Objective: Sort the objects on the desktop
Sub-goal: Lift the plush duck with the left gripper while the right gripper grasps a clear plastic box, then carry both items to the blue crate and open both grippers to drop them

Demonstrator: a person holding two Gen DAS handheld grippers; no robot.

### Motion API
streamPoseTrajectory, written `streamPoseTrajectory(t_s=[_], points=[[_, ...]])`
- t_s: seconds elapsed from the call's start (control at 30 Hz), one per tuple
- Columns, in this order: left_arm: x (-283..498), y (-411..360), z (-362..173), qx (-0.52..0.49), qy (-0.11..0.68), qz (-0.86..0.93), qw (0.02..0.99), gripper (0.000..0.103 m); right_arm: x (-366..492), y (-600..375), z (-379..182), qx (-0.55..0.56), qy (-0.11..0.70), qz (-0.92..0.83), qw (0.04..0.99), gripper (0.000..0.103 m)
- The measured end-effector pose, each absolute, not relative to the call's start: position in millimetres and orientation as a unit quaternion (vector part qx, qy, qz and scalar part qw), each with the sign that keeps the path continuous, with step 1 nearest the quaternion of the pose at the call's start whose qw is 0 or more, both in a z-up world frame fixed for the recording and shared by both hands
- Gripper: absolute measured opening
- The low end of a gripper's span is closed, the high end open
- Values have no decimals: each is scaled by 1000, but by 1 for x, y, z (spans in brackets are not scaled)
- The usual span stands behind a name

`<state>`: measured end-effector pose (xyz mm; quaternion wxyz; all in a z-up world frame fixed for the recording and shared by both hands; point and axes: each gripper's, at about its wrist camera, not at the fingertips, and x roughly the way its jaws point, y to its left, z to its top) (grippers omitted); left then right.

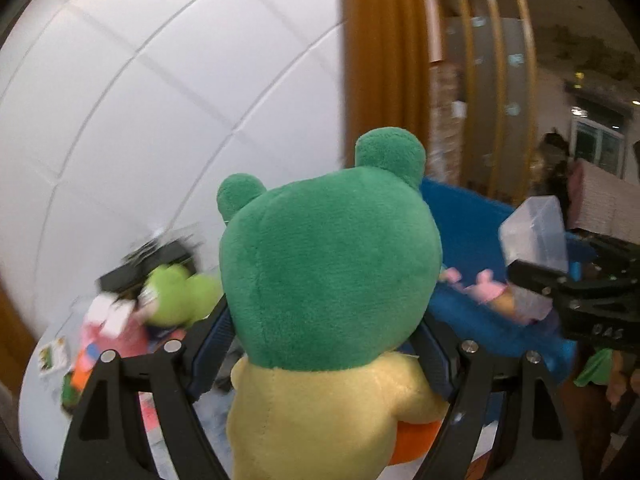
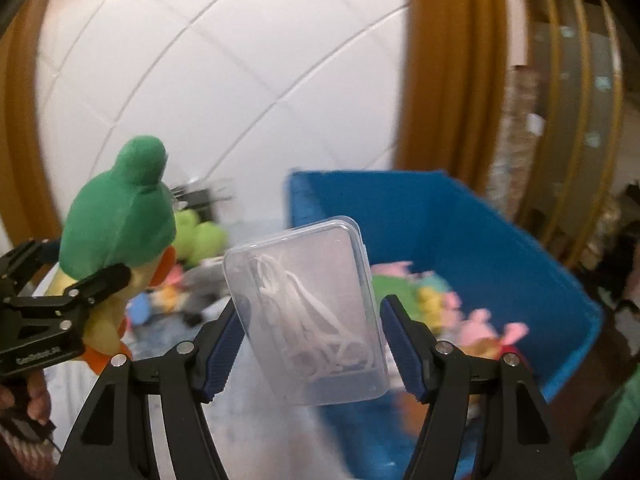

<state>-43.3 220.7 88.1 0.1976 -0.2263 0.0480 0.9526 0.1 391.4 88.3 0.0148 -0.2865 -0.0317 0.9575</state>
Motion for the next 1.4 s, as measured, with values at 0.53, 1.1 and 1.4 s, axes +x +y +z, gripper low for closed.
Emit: streamPoseTrajectory(t_s=[0.53,1.1,1.4], points=[[-71,489,85,-301,111,925,203,89,-33,635,50,-368,-46,928,30,68],[-75,513,61,-333,123,922,154,90,-61,675,4,-410,-49,911,-8,86],[-68,489,64,-325,85,931,145,90,-54,667,18,-392,-62,918,0,103]])
